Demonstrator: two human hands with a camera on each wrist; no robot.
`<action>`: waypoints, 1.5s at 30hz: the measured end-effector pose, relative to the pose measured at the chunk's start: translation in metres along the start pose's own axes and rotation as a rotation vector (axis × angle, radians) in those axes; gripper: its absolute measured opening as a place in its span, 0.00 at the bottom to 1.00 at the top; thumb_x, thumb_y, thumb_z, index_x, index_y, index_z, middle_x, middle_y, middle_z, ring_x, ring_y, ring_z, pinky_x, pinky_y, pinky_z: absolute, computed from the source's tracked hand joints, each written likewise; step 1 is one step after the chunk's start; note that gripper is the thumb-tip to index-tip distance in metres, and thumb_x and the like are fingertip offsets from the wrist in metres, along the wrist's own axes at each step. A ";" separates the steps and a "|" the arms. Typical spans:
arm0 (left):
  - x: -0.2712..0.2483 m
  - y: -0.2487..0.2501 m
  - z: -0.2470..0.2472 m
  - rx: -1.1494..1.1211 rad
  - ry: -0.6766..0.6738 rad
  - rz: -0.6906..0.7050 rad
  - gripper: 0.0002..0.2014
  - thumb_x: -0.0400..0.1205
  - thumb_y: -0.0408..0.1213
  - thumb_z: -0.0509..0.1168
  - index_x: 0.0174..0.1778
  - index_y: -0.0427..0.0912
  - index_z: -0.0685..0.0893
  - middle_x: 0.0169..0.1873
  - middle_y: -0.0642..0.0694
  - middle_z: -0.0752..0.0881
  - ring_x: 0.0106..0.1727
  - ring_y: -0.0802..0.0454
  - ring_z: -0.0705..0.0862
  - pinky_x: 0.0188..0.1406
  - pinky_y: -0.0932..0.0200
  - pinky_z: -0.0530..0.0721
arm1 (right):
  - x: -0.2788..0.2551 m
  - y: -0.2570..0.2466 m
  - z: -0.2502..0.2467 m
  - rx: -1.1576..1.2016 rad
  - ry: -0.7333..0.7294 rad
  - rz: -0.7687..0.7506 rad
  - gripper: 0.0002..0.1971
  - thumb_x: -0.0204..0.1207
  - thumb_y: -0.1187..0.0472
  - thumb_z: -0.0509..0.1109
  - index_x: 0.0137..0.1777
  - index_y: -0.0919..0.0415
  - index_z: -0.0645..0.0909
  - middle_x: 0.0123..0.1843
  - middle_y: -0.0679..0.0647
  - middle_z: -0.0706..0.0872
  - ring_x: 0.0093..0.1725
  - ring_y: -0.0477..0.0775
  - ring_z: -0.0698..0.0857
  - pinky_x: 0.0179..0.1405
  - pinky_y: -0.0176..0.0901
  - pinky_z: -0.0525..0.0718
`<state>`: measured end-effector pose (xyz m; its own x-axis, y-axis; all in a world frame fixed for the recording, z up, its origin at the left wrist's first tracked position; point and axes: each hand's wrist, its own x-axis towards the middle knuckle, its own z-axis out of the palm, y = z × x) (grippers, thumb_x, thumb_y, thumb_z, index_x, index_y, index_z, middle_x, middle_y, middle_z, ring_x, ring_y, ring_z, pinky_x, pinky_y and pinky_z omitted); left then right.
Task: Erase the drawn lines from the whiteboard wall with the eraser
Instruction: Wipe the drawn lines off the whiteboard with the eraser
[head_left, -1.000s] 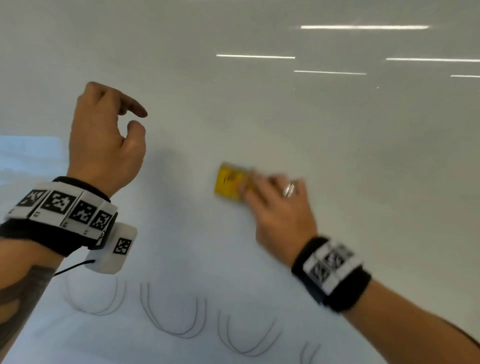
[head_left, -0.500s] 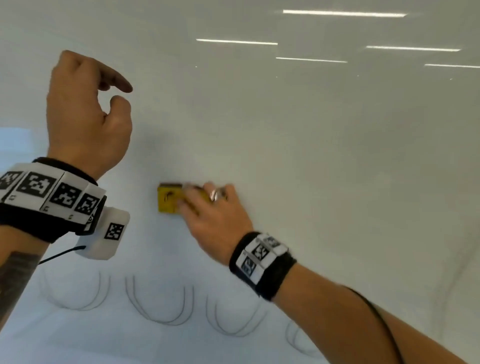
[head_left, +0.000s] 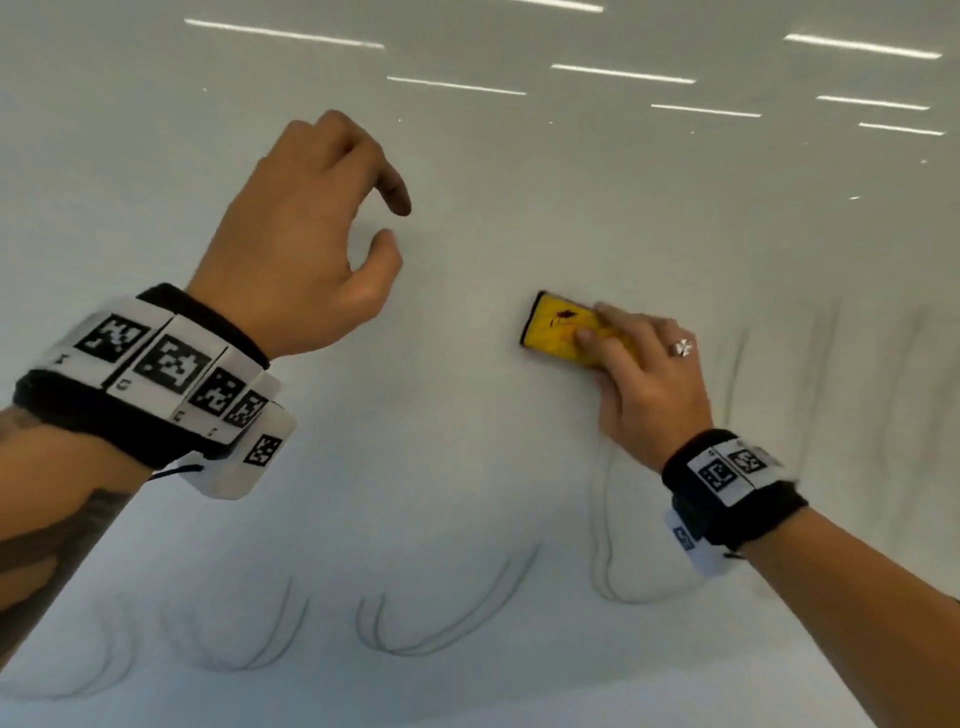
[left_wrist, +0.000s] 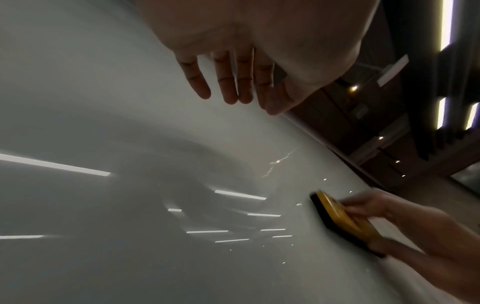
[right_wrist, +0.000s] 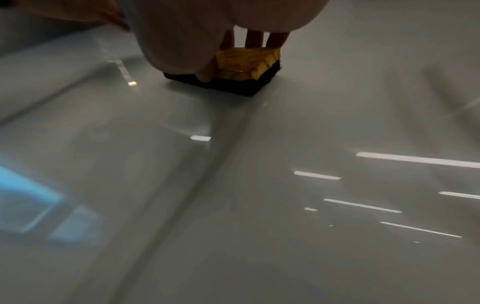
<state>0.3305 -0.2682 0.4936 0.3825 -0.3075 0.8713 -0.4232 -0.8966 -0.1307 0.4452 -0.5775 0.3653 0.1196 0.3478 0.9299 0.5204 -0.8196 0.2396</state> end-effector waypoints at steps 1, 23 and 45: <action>0.010 0.013 0.009 -0.010 0.000 0.012 0.14 0.81 0.42 0.63 0.60 0.43 0.83 0.61 0.44 0.78 0.61 0.44 0.75 0.53 0.44 0.79 | 0.010 0.026 -0.009 0.009 0.036 0.077 0.18 0.76 0.70 0.70 0.64 0.60 0.87 0.71 0.62 0.85 0.55 0.71 0.83 0.57 0.60 0.81; 0.081 0.105 0.089 0.209 0.115 0.000 0.19 0.81 0.42 0.61 0.67 0.42 0.82 0.69 0.40 0.78 0.71 0.40 0.74 0.64 0.49 0.71 | -0.062 0.082 0.012 0.064 0.258 0.161 0.20 0.73 0.70 0.72 0.64 0.57 0.85 0.71 0.62 0.86 0.50 0.69 0.84 0.47 0.57 0.75; 0.079 0.128 0.121 0.306 -0.023 -0.121 0.26 0.81 0.45 0.61 0.76 0.42 0.77 0.71 0.40 0.77 0.68 0.37 0.75 0.56 0.40 0.77 | -0.170 0.100 0.019 0.127 0.093 0.056 0.21 0.73 0.73 0.67 0.61 0.57 0.91 0.70 0.60 0.87 0.56 0.68 0.86 0.54 0.59 0.78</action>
<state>0.4064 -0.4460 0.4883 0.4348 -0.1968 0.8788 -0.1086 -0.9802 -0.1658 0.4928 -0.7099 0.2258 0.0758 0.2544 0.9641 0.6188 -0.7702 0.1546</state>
